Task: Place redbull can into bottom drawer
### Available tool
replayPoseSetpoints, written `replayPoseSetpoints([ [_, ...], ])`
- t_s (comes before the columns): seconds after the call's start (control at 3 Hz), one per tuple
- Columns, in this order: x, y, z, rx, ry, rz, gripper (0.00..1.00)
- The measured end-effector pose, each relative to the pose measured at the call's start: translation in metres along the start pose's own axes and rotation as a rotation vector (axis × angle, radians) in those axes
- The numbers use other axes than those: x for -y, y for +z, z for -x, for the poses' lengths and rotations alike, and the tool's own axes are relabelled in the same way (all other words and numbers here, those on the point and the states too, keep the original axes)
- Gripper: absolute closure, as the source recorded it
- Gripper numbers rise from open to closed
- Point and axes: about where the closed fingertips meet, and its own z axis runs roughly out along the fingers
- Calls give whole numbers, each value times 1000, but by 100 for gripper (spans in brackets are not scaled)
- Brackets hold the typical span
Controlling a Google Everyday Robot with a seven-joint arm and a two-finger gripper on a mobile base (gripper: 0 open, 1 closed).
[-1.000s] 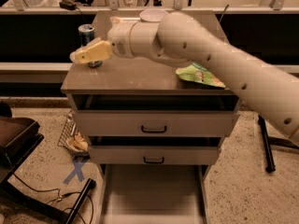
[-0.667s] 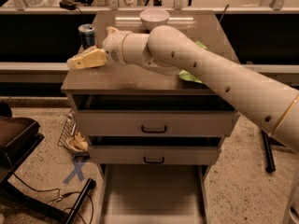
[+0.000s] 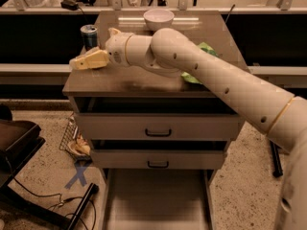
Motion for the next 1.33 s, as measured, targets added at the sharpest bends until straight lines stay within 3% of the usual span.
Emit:
replayPoseSetpoints([
  [0.33,25,22,-11,44,14,27,0],
  [0.67,42,43,-14,92,21,47,18],
  [1.33,44,48,-12,103,22,51,64],
])
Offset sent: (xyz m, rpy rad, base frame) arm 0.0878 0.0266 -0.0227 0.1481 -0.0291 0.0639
